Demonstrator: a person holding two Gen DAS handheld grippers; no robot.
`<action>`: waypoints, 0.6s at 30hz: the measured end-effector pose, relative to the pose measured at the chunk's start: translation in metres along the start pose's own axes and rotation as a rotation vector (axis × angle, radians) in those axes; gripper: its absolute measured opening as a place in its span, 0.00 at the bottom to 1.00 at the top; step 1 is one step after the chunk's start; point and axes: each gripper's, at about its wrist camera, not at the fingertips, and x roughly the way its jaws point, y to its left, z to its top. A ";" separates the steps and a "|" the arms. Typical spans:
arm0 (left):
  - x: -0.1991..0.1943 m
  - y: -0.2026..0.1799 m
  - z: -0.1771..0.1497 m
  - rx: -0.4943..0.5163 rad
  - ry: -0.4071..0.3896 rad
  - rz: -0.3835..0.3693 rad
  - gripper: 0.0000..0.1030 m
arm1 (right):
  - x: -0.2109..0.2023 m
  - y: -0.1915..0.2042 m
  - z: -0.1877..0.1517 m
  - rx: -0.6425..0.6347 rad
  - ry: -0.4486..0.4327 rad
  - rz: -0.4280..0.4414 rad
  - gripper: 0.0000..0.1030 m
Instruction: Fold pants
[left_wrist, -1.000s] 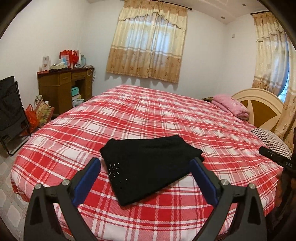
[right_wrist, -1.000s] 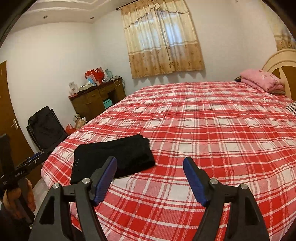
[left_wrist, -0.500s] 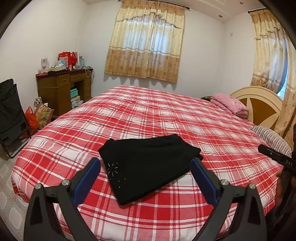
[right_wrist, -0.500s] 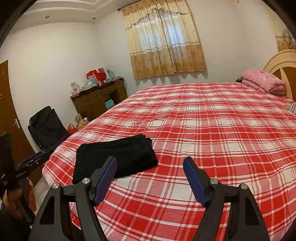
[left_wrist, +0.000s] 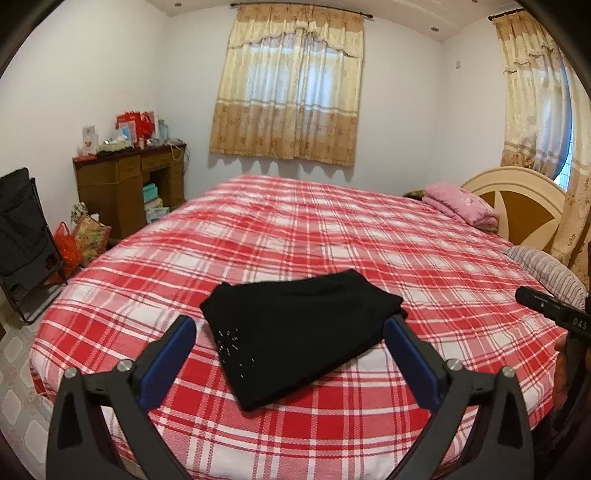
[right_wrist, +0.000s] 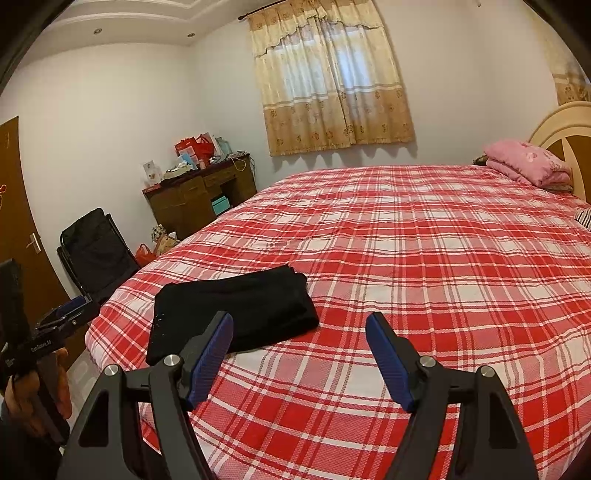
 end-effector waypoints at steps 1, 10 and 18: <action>-0.002 -0.001 0.001 0.002 -0.010 -0.001 1.00 | -0.001 0.001 0.000 -0.003 -0.002 0.000 0.73; -0.010 0.000 0.007 0.002 -0.054 -0.002 1.00 | -0.009 0.012 0.002 -0.036 -0.024 0.006 0.73; -0.005 -0.001 0.003 0.023 -0.046 0.023 1.00 | -0.009 0.018 -0.001 -0.059 -0.017 0.013 0.73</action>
